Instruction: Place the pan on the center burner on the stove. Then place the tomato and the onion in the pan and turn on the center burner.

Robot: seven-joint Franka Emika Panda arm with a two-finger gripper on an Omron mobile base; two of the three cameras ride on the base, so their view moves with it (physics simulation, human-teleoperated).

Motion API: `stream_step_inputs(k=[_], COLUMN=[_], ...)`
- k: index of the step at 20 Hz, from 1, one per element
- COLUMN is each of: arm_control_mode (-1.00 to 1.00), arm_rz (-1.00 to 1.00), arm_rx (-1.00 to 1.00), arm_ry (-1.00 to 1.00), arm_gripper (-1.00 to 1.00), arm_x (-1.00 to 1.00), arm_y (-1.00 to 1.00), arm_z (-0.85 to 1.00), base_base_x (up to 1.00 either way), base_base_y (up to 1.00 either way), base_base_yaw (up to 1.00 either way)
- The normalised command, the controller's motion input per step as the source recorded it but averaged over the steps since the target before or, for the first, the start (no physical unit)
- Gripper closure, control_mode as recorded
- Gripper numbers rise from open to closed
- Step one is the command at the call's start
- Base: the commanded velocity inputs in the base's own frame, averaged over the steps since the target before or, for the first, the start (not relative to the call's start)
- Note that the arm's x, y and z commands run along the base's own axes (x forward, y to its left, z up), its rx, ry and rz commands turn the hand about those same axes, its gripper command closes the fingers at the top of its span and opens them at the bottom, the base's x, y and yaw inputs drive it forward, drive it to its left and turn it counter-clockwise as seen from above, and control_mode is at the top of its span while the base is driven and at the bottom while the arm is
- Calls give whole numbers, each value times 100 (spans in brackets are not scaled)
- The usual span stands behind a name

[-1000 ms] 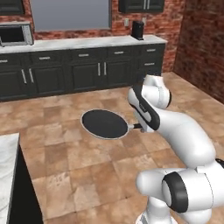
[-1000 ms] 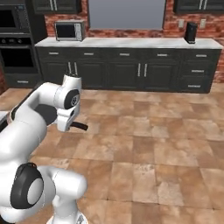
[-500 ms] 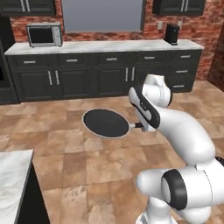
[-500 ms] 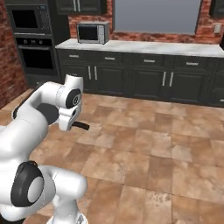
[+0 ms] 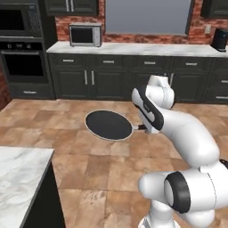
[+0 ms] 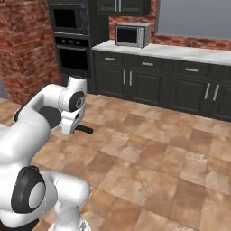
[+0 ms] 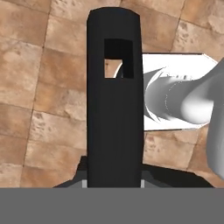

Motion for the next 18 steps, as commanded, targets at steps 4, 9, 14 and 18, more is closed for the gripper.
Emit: stream_step_inputs(k=[4, 9, 14, 18], arm_control_mode=[100, 100, 100, 100], arm_rz=[0, 0, 0, 0], arm_rx=[0, 0, 0, 0], arm_ry=[0, 0, 0, 0], arm_gripper=[100, 100, 100, 100], arm_x=[0, 0, 0, 0], arm_y=[0, 0, 0, 0], arm_z=[0, 0, 0, 0], base_base_x=[41, 48, 54, 48], base_base_y=[-54, -70, -59, -20], base_base_yaw=[42, 38, 37, 34])
